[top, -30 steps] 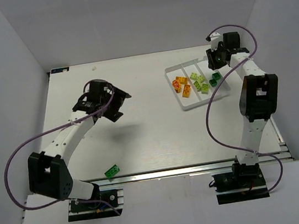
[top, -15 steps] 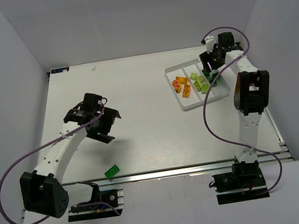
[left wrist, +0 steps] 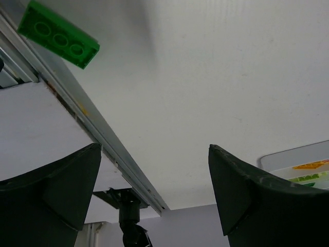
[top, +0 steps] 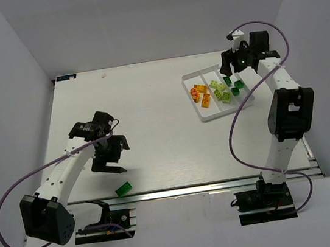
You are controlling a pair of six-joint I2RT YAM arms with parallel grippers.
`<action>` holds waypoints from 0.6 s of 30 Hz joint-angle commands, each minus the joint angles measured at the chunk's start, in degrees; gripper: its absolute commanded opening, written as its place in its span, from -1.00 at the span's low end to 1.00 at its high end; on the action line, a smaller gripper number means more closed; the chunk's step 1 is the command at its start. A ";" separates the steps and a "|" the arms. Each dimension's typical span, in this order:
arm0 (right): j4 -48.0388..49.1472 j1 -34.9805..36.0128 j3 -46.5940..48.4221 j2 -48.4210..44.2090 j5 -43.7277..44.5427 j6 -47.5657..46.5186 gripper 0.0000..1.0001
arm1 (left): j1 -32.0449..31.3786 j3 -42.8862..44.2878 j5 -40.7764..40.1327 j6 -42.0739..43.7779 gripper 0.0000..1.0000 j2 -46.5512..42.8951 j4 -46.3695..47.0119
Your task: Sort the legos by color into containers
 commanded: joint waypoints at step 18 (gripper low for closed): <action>-22.30 4.70 -5.38 -8.61 -40.10 -30.83 0.46 | -0.75 -11.13 -5.15 -1.71 0.81 0.60 -6.67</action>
